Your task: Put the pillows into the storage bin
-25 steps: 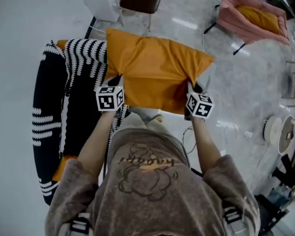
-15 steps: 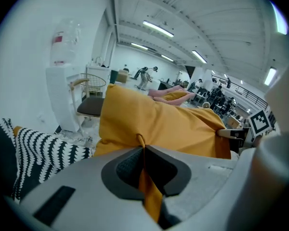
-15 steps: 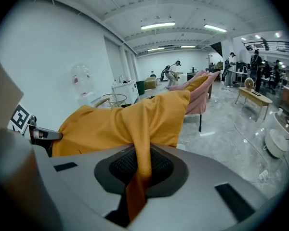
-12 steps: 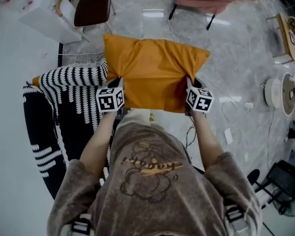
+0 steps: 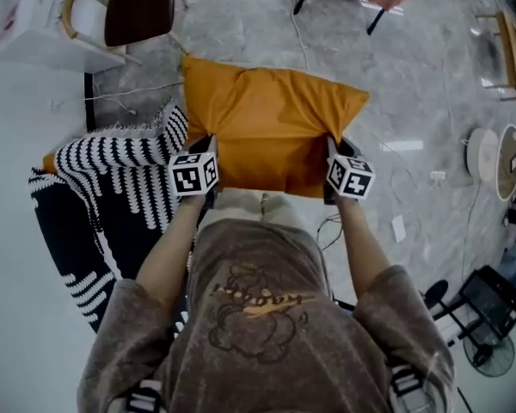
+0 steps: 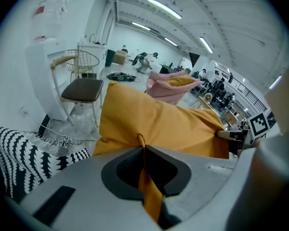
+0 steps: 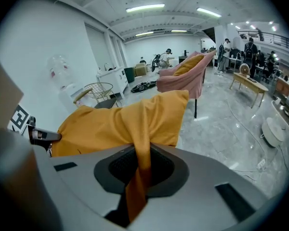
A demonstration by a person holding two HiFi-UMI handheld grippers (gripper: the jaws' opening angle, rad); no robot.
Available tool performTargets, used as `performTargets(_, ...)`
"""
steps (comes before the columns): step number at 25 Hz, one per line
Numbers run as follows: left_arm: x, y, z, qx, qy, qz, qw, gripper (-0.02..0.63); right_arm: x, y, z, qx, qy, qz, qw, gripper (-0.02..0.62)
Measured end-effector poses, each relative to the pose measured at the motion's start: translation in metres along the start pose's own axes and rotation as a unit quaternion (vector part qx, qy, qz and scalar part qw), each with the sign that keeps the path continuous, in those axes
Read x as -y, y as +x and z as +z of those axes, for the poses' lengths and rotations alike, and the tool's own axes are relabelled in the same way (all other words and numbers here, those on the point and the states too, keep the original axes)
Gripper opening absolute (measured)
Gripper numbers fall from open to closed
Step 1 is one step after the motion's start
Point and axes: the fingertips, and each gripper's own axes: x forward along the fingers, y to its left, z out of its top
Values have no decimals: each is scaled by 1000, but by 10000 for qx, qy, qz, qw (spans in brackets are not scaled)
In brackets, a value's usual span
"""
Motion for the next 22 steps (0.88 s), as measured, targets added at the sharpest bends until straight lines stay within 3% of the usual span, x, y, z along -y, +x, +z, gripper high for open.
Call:
performTargets(4,-22,49,5,-372,-69,39,9993,9,11,60,-7,-330,66,-64,9994,44)
performTargets(12,-40,128,-5,-728,-278,394,9962,11,47,142,-37,-891,218,-9,9958,56)
performTargets(14,-49,143,-10,-671,-301,598,9955,17,60,158,-48,-947,202,-182,9951,101)
performTargets(15,-55,148,-12,-607,-280,778,9947,43,69,165,-53,-984,167,-310,9945,144)
performTargets(16,-60,151,-12,-527,-270,969,9935,84,76,169,-55,-1027,112,-403,9938,229)
performTargets(17,-62,152,-12,-438,-274,1108,9925,129,80,171,-55,-1051,23,-422,9936,261)
performTargets(18,-61,151,-11,-359,-288,1178,9920,231,79,171,-52,-1037,-101,-366,9939,276)
performTargets(19,-56,149,-11,-309,-299,1201,9918,272,75,170,-46,-997,-234,-248,9944,300)
performTargets(22,-35,135,-9,-223,-265,1186,9923,290,52,160,-28,-845,-526,214,9948,311)
